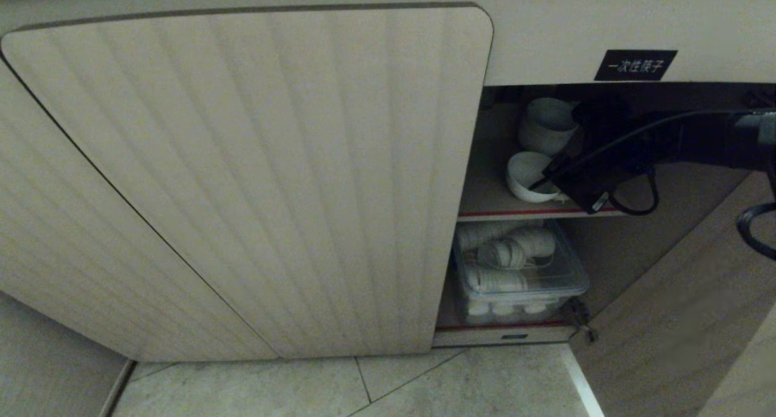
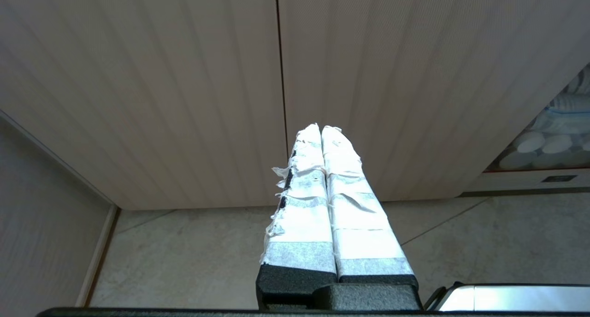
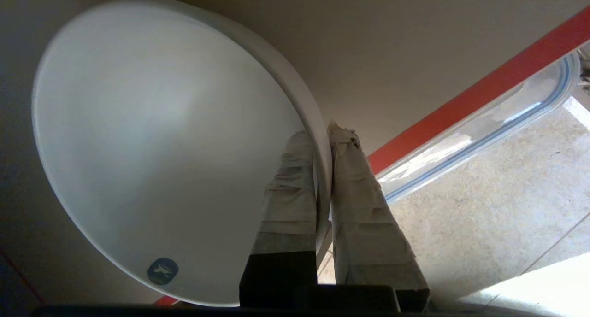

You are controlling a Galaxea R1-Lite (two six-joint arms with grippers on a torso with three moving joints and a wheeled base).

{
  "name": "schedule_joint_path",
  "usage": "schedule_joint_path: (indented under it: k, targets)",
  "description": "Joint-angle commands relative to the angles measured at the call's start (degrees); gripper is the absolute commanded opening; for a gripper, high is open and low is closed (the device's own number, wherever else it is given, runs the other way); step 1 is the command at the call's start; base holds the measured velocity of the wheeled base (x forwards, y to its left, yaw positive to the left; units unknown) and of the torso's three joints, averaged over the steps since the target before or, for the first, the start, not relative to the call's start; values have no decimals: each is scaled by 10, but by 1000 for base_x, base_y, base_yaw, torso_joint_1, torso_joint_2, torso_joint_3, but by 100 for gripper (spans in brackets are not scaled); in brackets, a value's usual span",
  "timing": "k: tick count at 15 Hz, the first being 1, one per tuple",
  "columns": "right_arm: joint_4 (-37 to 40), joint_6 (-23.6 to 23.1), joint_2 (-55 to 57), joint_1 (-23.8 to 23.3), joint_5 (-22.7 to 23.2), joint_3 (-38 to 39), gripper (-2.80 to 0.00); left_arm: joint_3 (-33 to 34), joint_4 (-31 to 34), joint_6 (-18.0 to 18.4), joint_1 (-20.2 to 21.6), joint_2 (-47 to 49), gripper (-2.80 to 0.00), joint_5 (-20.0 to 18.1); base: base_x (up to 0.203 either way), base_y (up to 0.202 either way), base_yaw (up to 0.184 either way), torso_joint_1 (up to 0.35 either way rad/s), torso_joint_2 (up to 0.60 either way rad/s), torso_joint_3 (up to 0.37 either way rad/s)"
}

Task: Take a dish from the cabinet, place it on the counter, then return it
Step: Put it back into the cabinet

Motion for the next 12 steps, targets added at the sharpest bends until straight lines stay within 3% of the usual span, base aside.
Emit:
schedule_joint_path:
  k: [1,12]
  targets:
    - [0,3,0,0,0,-1,-280,0,0,0,0,0,-280,0,0,0,0,0,0,0]
    - [-45,-5,5,0,0,-1,-280,0,0,0,0,0,-280,0,0,0,0,0,0,0]
